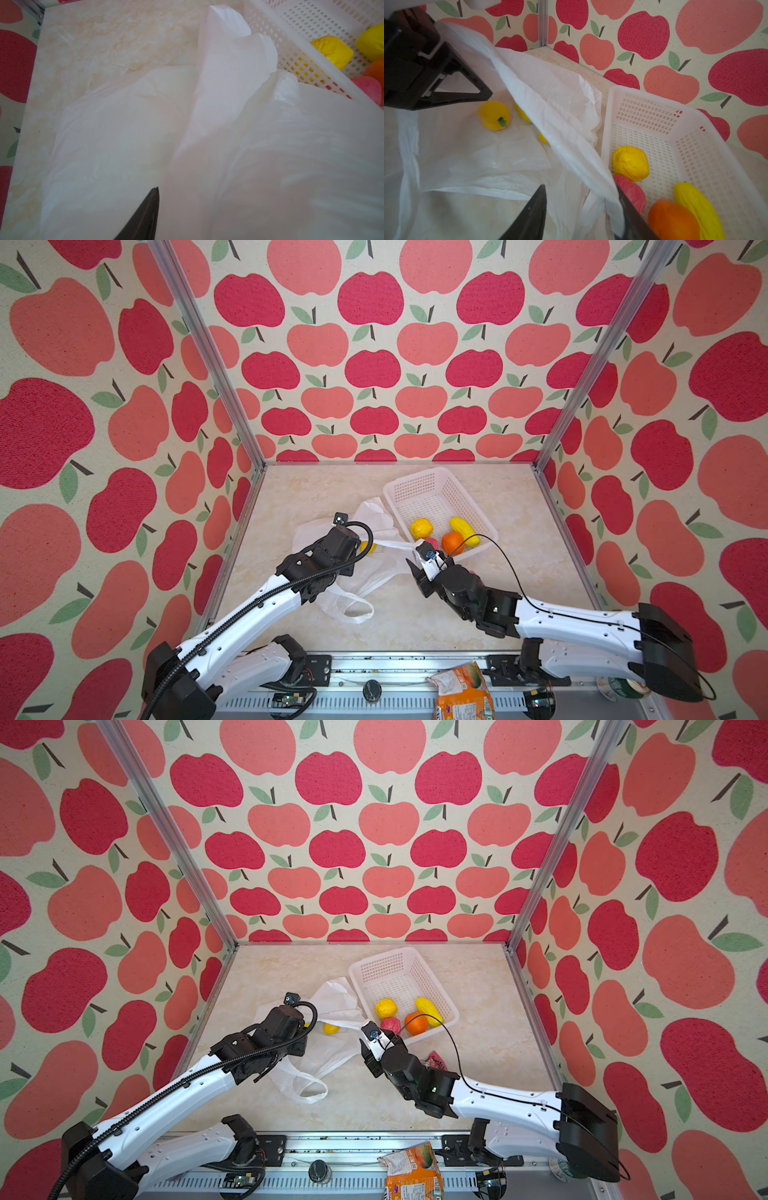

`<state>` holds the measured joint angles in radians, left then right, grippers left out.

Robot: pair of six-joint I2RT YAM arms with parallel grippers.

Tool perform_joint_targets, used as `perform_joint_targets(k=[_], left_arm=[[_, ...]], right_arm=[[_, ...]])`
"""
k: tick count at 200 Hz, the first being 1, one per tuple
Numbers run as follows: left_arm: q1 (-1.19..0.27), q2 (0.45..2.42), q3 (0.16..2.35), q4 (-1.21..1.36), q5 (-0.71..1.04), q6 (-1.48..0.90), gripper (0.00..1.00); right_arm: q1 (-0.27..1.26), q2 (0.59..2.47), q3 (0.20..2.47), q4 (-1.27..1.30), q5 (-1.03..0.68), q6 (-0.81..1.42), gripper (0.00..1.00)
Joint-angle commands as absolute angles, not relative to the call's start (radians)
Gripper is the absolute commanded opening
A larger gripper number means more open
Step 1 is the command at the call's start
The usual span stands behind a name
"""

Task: Untie the knot of the plastic bag and take out the fruit
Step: 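Move the open right gripper over the bag toward the remaining fruits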

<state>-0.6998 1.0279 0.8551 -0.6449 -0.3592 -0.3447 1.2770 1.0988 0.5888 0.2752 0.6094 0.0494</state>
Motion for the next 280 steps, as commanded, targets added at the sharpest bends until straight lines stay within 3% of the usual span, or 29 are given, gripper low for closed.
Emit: perform_joint_targets(k=[1, 38, 82, 104, 150, 204, 235, 280], left_arm=[[-0.71, 0.99, 0.865, -0.63, -0.391, -0.337, 0.43], [-0.708, 0.908, 0.825, -0.57, -0.354, -0.3, 0.16], [-0.697, 0.867, 0.8, -0.532, -0.345, -0.278, 0.0], [-0.694, 0.862, 0.781, -0.524, -0.344, -0.273, 0.0], [-0.681, 0.829, 0.755, -0.525, -0.334, -0.272, 0.0], [-0.678, 0.813, 0.747, -0.517, -0.322, -0.269, 0.0], [-0.678, 0.824, 0.754, -0.526, -0.331, -0.27, 0.0], [-0.677, 0.814, 0.752, -0.521, -0.326, -0.27, 0.0]], right_arm=[[1.328, 1.023, 0.625, 0.225, 0.684, -0.005, 0.63], [1.473, 0.922, 0.622, 0.201, 0.715, -0.055, 0.68], [1.666, 0.983, 0.669, 0.276, 0.662, -0.104, 0.48], [1.677, 1.127, 0.687, 0.384, 0.6, -0.08, 0.41], [1.642, 1.47, 0.807, 0.481, 0.66, -0.016, 0.26], [1.532, 1.615, 0.841, 0.477, 0.644, 0.105, 0.18], [1.462, 1.602, 0.813, 0.466, 0.624, 0.201, 0.19], [1.399, 1.663, 0.847, 0.395, 0.642, 0.285, 0.31]])
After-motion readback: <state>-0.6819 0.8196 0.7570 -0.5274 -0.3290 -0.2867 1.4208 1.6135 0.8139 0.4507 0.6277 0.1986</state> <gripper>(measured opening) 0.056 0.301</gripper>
